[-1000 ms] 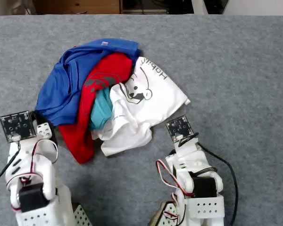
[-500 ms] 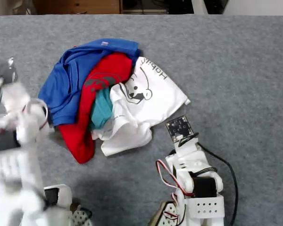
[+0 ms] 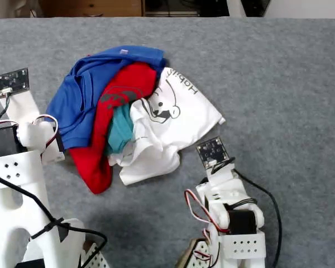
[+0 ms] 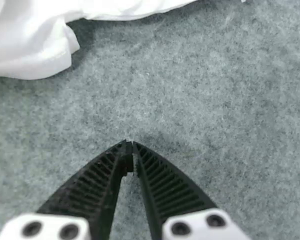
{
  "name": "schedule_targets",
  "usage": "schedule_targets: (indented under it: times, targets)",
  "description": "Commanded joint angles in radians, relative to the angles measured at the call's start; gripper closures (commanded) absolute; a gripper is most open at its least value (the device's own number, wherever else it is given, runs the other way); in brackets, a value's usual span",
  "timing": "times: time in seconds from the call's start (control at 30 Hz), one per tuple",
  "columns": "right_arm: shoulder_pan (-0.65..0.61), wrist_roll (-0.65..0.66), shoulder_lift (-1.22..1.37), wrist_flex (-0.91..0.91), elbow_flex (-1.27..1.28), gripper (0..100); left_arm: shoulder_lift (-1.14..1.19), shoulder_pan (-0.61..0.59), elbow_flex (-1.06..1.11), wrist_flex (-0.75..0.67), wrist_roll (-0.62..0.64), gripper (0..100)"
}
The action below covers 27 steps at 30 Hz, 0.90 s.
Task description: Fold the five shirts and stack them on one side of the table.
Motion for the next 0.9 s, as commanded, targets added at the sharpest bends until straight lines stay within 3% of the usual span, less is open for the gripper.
schedule_targets:
  times: [0.0,0.47,0.87]
  targets:
    - [-0.012,0.008,-0.035,0.003,-0.001,99.2,0.002,-0.035,-0.018,0.014,0.008,98]
    - [-0.012,0.008,-0.035,0.003,-0.001,99.2,0.004,-0.037,-0.072,0.009,-0.009,98]
    - [-0.012,0.008,-0.035,0.003,-0.001,99.2,0.015,-0.037,-0.091,-0.012,-0.110,98]
